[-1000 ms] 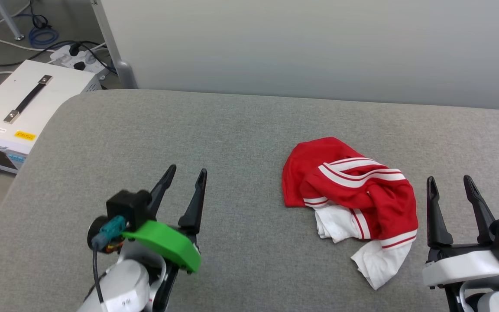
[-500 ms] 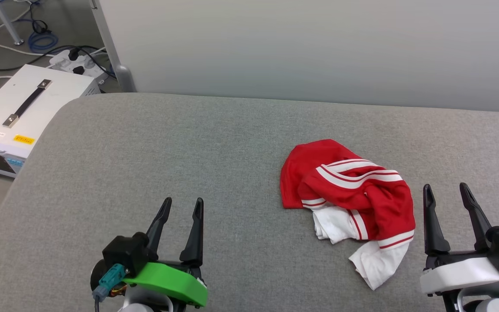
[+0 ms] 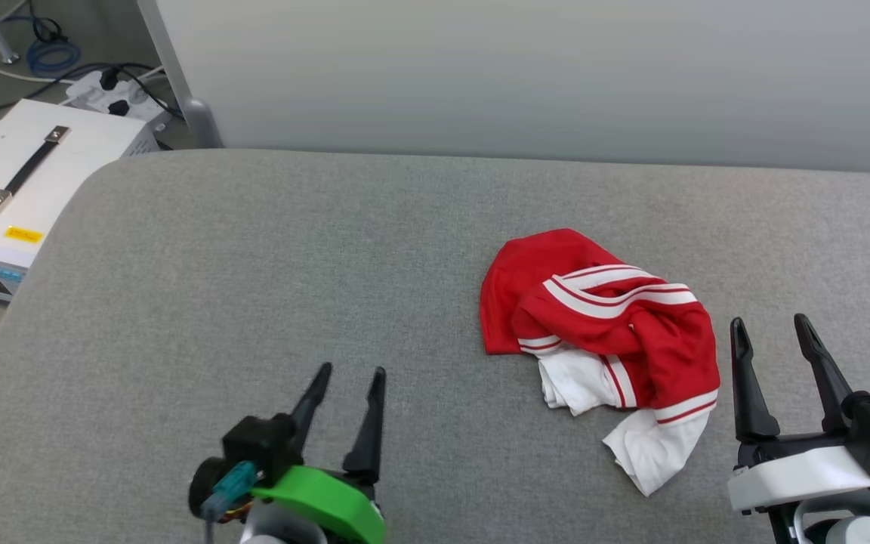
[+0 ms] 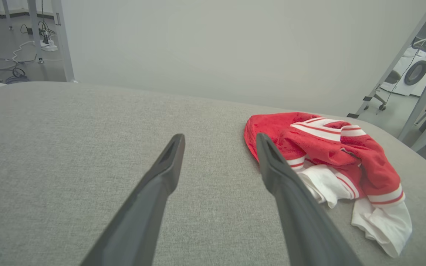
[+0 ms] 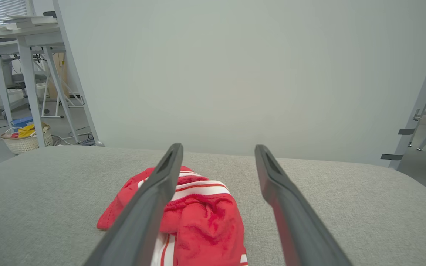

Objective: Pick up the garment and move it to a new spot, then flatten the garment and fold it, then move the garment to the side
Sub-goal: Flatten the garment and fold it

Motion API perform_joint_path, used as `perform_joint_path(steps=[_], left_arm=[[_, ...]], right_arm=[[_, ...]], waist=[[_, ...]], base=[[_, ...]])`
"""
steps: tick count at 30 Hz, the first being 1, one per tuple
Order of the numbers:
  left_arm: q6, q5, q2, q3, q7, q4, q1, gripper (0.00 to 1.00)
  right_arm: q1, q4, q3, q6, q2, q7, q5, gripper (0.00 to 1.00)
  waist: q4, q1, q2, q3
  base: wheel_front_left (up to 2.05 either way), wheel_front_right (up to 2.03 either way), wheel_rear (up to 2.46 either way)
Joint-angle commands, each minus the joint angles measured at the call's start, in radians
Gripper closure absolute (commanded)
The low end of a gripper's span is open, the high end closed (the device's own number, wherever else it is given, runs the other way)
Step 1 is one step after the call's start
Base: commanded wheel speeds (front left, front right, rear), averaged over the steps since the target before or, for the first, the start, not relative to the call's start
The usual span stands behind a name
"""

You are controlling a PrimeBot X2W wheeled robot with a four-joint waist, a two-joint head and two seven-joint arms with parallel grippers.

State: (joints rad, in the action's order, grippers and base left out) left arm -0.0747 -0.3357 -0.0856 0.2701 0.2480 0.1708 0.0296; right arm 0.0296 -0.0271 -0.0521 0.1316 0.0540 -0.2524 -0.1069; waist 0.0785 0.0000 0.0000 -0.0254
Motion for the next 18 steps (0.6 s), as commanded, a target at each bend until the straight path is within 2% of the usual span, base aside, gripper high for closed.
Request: perform_joint_path(steps=[1, 12, 15, 18], left_arm=[[-0.006, 0.001, 0.011, 0.014, -0.023, 0.013, 0.025, 0.00], [-0.020, -0.079, 0.032, 0.199, -0.422, 0.069, 0.200, 0.00], [0.003, -0.116, 0.034, 0.244, -0.520, 0.097, 0.243, 0.00], [0.043, -0.215, 0.035, 0.269, -0.557, 0.112, 0.281, 0.00]], right_arm=[[-0.019, -0.008, 0.001, -0.001, 0.007, -0.009, 0.001, 0.00], [-0.064, -0.013, 0.016, -0.001, 0.017, -0.009, 0.004, 0.00], [-0.074, -0.013, 0.025, -0.001, 0.016, -0.009, 0.006, 0.00], [-0.087, -0.010, 0.034, -0.001, 0.014, -0.009, 0.004, 0.00]], waist=[[-0.011, 0.0000, 0.0000, -0.024], [-0.077, 0.0000, 0.0000, -0.123], [-0.100, 0.0000, 0.0000, -0.147], [-0.128, 0.0000, 0.0000, -0.169]], base=[[0.00, 0.00, 0.00], [0.00, 0.00, 0.00], [0.00, 0.00, 0.00], [0.00, 0.00, 0.00]])
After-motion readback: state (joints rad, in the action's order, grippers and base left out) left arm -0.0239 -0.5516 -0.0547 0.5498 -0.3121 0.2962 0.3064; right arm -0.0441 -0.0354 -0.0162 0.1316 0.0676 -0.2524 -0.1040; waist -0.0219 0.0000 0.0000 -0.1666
